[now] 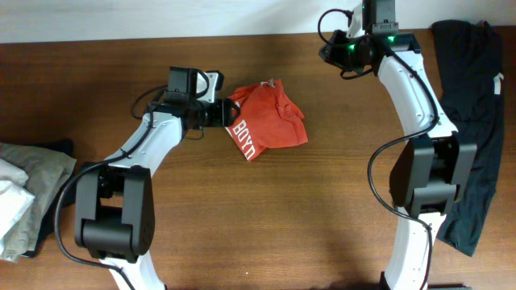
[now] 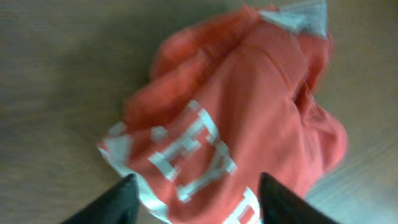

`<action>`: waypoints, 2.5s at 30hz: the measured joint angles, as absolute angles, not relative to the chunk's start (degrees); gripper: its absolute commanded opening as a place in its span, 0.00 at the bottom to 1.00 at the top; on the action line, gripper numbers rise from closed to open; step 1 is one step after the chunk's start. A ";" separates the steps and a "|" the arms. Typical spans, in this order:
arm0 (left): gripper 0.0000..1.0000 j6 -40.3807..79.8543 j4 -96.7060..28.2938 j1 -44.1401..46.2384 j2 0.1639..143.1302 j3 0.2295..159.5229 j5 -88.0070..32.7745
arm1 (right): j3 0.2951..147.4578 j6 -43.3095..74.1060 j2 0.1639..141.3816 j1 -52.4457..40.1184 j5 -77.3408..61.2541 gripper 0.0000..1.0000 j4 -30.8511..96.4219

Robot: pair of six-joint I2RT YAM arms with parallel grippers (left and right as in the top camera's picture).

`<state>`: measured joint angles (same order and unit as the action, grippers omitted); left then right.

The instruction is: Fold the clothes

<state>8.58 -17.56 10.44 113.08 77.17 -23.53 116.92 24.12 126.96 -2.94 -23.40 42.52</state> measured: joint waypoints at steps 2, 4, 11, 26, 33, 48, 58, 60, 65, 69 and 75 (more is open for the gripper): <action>0.06 8.56 -14.61 10.37 113.30 77.19 -21.04 | 116.92 23.22 126.96 -2.98 -24.97 0.21 44.75; 0.06 8.75 -10.44 10.37 114.67 77.41 -19.38 | 116.92 22.33 126.96 -3.14 -26.24 0.19 46.65; 0.00 14.02 -1.10 10.20 126.30 78.35 -19.62 | 116.92 17.93 126.96 -4.78 -27.59 0.19 51.68; 0.00 15.00 -28.82 9.82 125.23 82.21 -31.18 | 116.92 15.90 126.26 4.51 -21.41 0.34 51.62; 0.00 9.78 -50.96 12.49 125.16 80.77 -39.29 | 116.92 15.84 126.26 7.20 -19.68 0.36 48.58; 0.00 8.25 -47.31 15.88 123.83 79.72 -37.82 | 116.92 15.84 126.28 7.20 -19.46 0.37 48.16; 0.00 6.04 -46.17 23.88 124.09 85.10 -32.62 | 116.92 15.84 126.28 7.20 -19.46 0.37 49.28; 0.00 7.16 -42.15 25.69 124.14 86.43 -32.47 | 116.92 15.81 126.28 7.20 -19.46 0.36 49.76; 0.00 9.91 -39.53 28.80 124.18 87.53 -32.34 | 116.92 15.84 126.30 7.20 -19.46 0.36 50.74; 0.00 10.11 -41.15 28.77 124.18 87.61 -32.32 | 116.92 15.86 126.30 7.20 -19.46 0.36 50.87; 0.00 5.98 -50.81 28.05 124.18 87.81 -25.02 | 116.92 15.81 126.30 7.20 -19.46 0.36 50.96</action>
